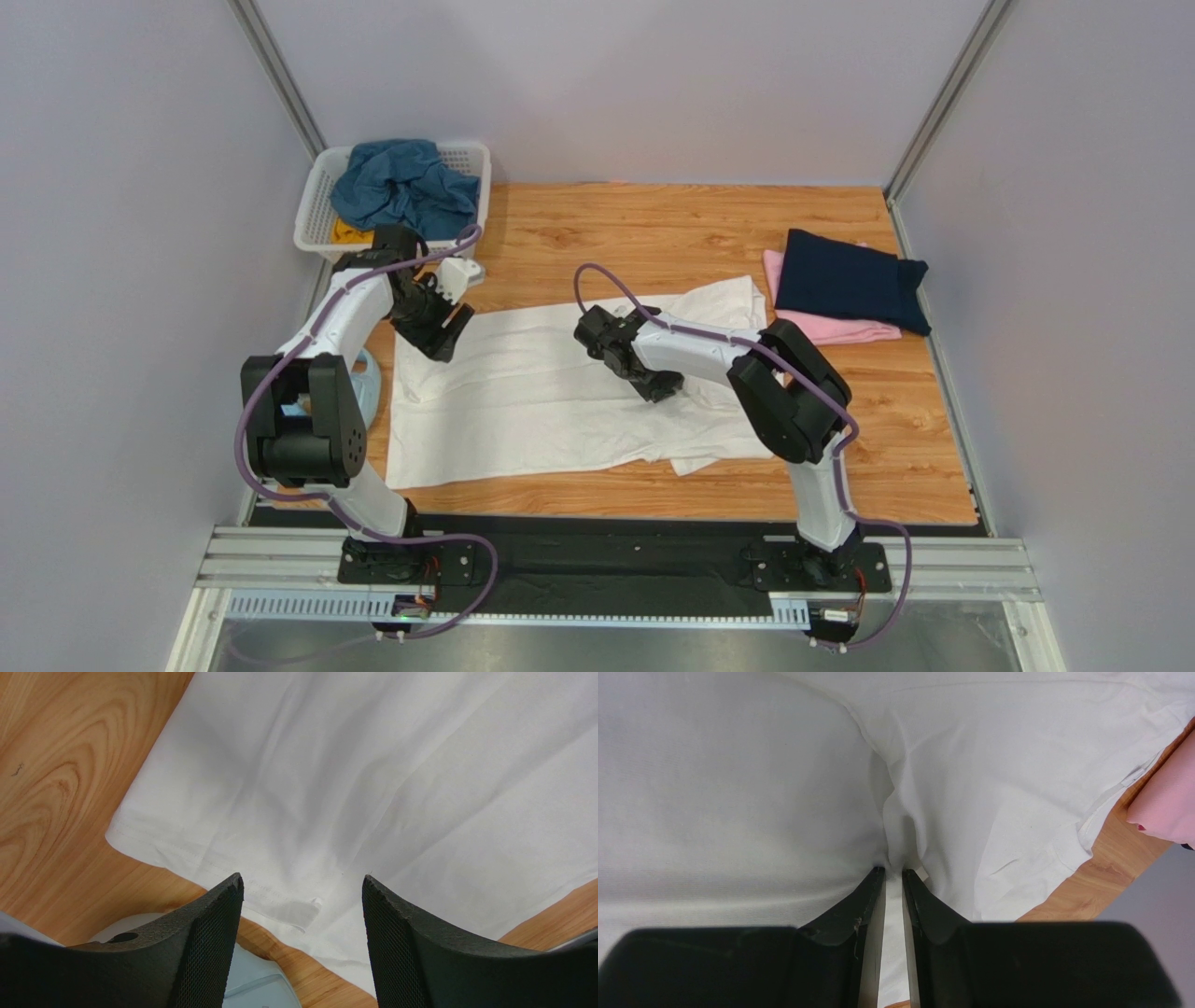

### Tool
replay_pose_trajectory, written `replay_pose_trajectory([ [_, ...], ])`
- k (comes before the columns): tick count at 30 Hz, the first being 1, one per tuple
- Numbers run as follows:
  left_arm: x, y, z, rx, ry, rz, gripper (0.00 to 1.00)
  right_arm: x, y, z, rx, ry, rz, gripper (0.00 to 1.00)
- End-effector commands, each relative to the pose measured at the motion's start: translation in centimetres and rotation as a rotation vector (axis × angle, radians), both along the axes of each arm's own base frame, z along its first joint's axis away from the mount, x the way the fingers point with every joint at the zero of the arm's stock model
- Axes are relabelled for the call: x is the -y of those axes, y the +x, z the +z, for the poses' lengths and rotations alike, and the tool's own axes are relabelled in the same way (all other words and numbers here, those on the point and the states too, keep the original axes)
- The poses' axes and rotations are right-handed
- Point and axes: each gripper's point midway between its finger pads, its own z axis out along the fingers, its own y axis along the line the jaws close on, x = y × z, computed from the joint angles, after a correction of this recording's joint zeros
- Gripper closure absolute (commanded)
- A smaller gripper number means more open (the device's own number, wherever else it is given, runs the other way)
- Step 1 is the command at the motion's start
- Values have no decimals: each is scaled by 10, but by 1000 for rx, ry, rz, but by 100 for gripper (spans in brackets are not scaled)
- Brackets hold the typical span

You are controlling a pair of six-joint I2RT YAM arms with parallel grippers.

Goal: Fold and stack the t-shirts
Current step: Fold the flattened tshirt in 1/3 of the way

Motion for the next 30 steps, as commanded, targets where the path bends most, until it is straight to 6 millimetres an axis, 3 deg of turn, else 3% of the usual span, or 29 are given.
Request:
replay_pose_trajectory([
  [1, 0, 2, 2, 24, 2, -11, 30, -1, 19, 6, 50, 25, -20, 79],
  [7, 0, 2, 0, 19, 0, -10, 30, 1, 28, 12, 64, 46, -46, 80],
  [18, 0, 1, -4, 9, -2, -6, 30, -5, 25, 13, 42, 82, -44, 81],
  [30, -2, -3, -7, 6, 11, -13, 30, -9, 33, 18, 58, 86, -40, 93],
])
